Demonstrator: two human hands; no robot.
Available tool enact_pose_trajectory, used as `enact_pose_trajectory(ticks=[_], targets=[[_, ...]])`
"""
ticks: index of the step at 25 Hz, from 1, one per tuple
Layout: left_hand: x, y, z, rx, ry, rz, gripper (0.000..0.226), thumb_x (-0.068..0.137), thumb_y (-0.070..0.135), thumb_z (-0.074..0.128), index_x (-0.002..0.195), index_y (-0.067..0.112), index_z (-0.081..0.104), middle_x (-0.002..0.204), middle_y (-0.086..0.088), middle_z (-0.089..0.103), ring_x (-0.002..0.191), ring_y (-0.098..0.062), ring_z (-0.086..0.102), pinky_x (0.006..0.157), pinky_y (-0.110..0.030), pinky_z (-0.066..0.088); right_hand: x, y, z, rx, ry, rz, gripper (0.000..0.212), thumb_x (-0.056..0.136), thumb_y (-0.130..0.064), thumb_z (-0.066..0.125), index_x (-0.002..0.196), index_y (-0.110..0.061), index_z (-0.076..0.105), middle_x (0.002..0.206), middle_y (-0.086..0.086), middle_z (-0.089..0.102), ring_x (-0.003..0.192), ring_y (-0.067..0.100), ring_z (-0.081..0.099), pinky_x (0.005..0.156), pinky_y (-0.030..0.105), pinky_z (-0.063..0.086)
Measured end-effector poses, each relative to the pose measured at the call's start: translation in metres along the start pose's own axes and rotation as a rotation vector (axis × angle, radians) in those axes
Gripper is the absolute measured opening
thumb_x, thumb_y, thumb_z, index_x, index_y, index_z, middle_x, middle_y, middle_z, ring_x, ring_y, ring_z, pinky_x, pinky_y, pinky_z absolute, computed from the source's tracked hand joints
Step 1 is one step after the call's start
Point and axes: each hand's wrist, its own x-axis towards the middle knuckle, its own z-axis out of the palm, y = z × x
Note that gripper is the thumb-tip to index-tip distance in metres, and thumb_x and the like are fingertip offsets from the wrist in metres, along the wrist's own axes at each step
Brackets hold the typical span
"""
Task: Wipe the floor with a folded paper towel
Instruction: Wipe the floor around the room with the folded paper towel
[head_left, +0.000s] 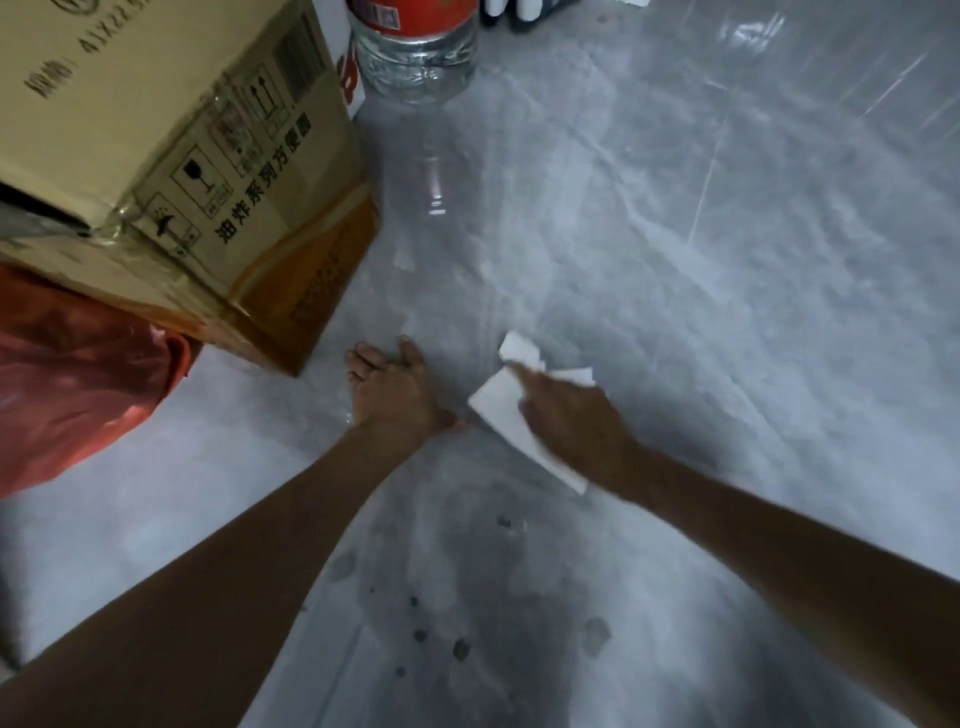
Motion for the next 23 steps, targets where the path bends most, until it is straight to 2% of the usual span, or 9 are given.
enact_pose_trajectory(ticks=[3,5,7,9,12,14,17,19,23], targets=[[-0.009,0.001,-0.002,-0.068,0.004,0.019,0.117,0.071,0.060,0.071,0.151,0.016,-0.002,0.153,-0.035,-0.009,0.143,-0.050,-0.006,0.116,-0.054,0.018,-0.075,0.035,-0.024,-0.066,-0.002,-0.139,0.041,0.082,-0.020,0.066,0.123,-0.016,0.065,0.092,0.003,0.074,0.071,0.020,0.071,0.047,0.029,0.051],[-0.024,0.003,0.004,-0.110,-0.002,0.068,0.102,0.079,0.056,0.065,0.151,0.018,0.004,0.154,-0.031,-0.008,0.144,-0.047,-0.007,0.117,-0.052,0.018,-0.120,0.077,-0.049,-0.059,0.042,0.178,0.043,0.091,-0.015,0.059,0.133,-0.020,0.055,0.090,0.008,0.073,0.073,0.028,0.071,0.056,0.034,0.054],[-0.043,0.010,0.013,-0.093,-0.016,0.167,0.084,0.086,0.046,0.060,0.149,0.012,0.016,0.152,-0.033,0.009,0.143,-0.046,0.006,0.116,-0.047,0.022,-0.152,0.091,-0.067,-0.125,0.155,0.724,0.043,0.096,-0.020,0.054,0.139,-0.019,0.047,0.085,0.016,0.069,0.075,0.039,0.066,0.061,0.041,0.052],[-0.063,0.019,0.011,-0.141,-0.071,0.295,0.069,0.090,0.033,0.059,0.146,0.006,0.028,0.149,-0.026,0.027,0.140,-0.039,0.024,0.113,-0.041,0.029,-0.150,0.072,-0.067,-0.160,0.308,1.069,0.033,0.095,-0.018,0.051,0.126,-0.008,0.050,0.075,0.021,0.065,0.069,0.042,0.064,0.059,0.042,0.053],[-0.085,0.014,-0.003,-0.193,-0.094,0.374,0.060,0.094,0.026,0.056,0.145,0.005,0.033,0.150,-0.017,0.036,0.137,-0.031,0.037,0.113,-0.035,0.031,-0.116,-0.004,-0.047,0.149,0.125,0.899,0.027,0.095,-0.018,0.043,0.119,-0.012,0.053,0.092,0.014,0.066,0.081,0.034,0.065,0.069,0.029,0.045],[-0.097,-0.006,-0.009,-0.137,-0.070,0.368,0.056,0.097,0.034,0.044,0.143,0.003,0.037,0.150,-0.017,0.037,0.137,-0.028,0.039,0.111,-0.031,0.031,-0.105,-0.071,-0.028,0.279,-0.041,0.445,0.033,0.092,-0.022,0.047,0.121,-0.018,0.061,0.098,0.007,0.069,0.079,0.027,0.068,0.065,0.025,0.048],[-0.117,-0.034,-0.005,-0.099,-0.011,0.315,0.052,0.096,0.032,0.034,0.138,0.003,0.043,0.144,-0.018,0.045,0.131,-0.028,0.045,0.108,-0.032,0.034,-0.116,-0.103,-0.017,0.008,-0.073,-0.266,0.037,0.079,-0.018,0.062,0.115,-0.016,0.070,0.090,0.003,0.071,0.058,0.020,0.066,0.040,0.026,0.044],[-0.125,-0.034,0.004,-0.084,0.013,0.316,0.049,0.098,0.026,0.043,0.142,0.004,0.038,0.147,-0.017,0.040,0.135,-0.027,0.040,0.111,-0.034,0.031,-0.131,-0.059,-0.034,-0.122,-0.022,-0.261,0.045,0.074,-0.016,0.065,0.119,-0.018,0.069,0.091,0.003,0.070,0.058,0.020,0.066,0.039,0.025,0.042],[-0.136,0.021,0.032,-0.060,0.021,0.553,0.058,0.096,0.028,0.049,0.145,0.002,0.031,0.150,-0.020,0.032,0.141,-0.028,0.028,0.113,-0.034,0.029,-0.222,0.059,-0.091,-0.241,-0.082,0.449,0.057,0.081,-0.006,0.071,0.135,-0.016,0.056,0.114,0.020,0.064,0.073,0.039,0.068,0.052,0.042,0.053]])
